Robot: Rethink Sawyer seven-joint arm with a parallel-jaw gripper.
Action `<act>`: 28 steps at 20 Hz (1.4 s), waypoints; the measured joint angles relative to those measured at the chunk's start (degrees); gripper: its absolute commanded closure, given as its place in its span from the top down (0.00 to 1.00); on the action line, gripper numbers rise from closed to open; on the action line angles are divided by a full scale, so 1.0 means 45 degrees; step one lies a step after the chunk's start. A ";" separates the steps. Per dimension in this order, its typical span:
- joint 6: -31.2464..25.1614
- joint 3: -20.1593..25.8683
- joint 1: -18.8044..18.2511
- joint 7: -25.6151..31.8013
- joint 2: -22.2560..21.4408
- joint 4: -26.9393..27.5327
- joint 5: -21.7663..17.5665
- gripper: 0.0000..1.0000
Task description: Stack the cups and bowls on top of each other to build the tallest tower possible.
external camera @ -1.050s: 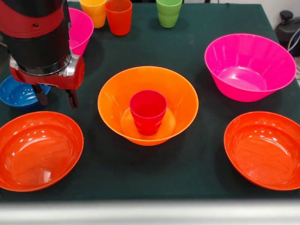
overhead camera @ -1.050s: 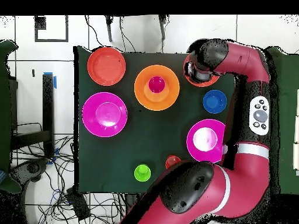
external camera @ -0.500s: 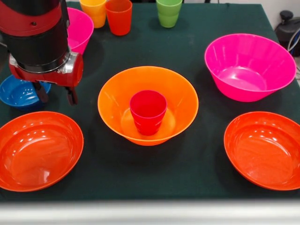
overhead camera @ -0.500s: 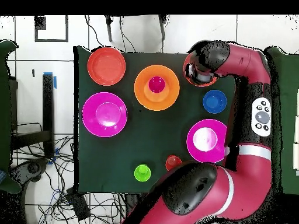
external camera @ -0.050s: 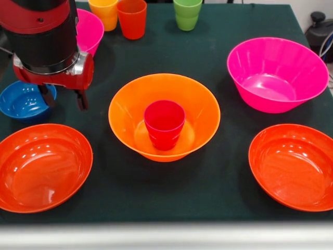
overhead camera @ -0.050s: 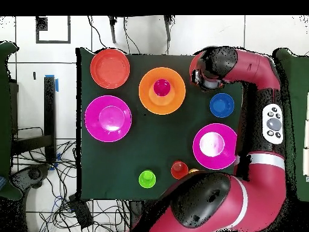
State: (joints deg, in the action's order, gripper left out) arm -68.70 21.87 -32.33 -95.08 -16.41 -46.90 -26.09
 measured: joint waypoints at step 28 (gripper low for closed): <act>0.0422 -0.0078 -0.0891 0.0000 -0.0277 -0.0675 -0.0124 1.00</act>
State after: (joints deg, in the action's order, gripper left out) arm -66.80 21.52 -36.34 -95.08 -17.65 -49.94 -26.65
